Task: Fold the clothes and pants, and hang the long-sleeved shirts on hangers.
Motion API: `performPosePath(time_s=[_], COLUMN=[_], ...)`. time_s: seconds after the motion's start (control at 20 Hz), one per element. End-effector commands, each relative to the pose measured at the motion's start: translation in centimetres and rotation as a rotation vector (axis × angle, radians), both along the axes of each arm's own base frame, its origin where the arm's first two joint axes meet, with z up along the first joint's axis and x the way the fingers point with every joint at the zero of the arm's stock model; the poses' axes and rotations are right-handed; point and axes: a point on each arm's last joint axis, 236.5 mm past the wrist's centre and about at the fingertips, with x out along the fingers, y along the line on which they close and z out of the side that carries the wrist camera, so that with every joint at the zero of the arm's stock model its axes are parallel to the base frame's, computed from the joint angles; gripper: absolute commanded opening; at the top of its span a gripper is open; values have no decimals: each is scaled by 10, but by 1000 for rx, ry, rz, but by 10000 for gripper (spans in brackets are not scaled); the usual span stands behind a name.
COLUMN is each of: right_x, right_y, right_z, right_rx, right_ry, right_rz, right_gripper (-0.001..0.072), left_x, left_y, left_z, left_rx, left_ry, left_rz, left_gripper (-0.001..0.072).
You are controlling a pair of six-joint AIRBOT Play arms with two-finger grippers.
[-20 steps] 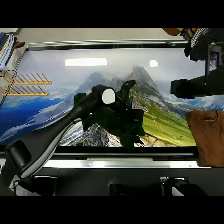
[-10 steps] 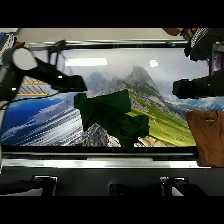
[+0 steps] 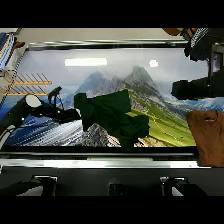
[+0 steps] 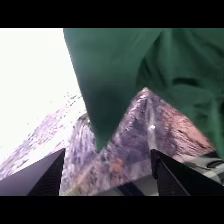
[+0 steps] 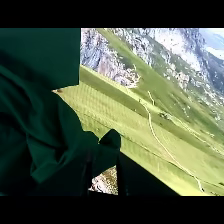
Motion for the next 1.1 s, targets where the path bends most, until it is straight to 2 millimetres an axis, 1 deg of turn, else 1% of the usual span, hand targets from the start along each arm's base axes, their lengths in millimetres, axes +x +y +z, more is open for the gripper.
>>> performPosePath(time_s=[0.0,0.15,0.25,0.35,0.4,0.45,0.5,0.55,0.6,0.65,0.7,0.75,0.8,0.85,0.9,0.95,1.0,1.05], right_x=[-4,-3,-3,-4,-4,-4,-3,1,8,20,33,47,59,67,70,71,72,73], right_y=[1,1,2,6,8,9,9,9,9,8,2,-14,-38,-73,-105,-131,-143,-140], right_z=[-2,-1,-1,0,0,0,1,4,8,16,26,37,47,53,48,33,9,-15], right_rx=[20,35,49,71,80,85,93,110,133,172,214,272,335,393,409,404,421,467], right_ry=[24,27,33,37,38,38,35,24,-1,-49,-102,-159,-206,-239,-242,-205,-128,-44], right_rz=[-22,-46,-62,-64,-62,-64,-76,-101,-132,-187,-253,-356,-477,-619,-704,-731,-700,-627], right_gripper=[211,210,211,211,211,211,211,210,210,210,210,209,209,208,208,210,237,329], left_x=[-9,-14,-15,-14,-14,-13,-12,-13,-12,-12,-12,-13,-13,-14,-13,-13,-13,-14], left_y=[-6,-22,-37,-47,-49,-49,-50,-51,-51,-53,-54,-55,-56,-57,-58,-58,-58,-59], left_z=[-37,-54,-62,-67,-68,-68,-67,-66,-64,-62,-60,-57,-55,-52,-50,-49,-49,-48], left_rx=[-8,-23,-56,-73,-72,-71,-74,-77,-79,-84,-89,-95,-100,-103,-105,-106,-107,-110], left_ry=[-33,-1,13,19,17,12,11,13,11,12,14,18,19,19,17,16,15,20], left_rz=[16,-29,-46,-44,-46,-45,-43,-48,-49,-55,-62,-71,-77,-83,-85,-87,-86,-88], left_gripper=[617,617,617,615,586,433,205,13,18,17,17,17,17,17,17,17,17,17])
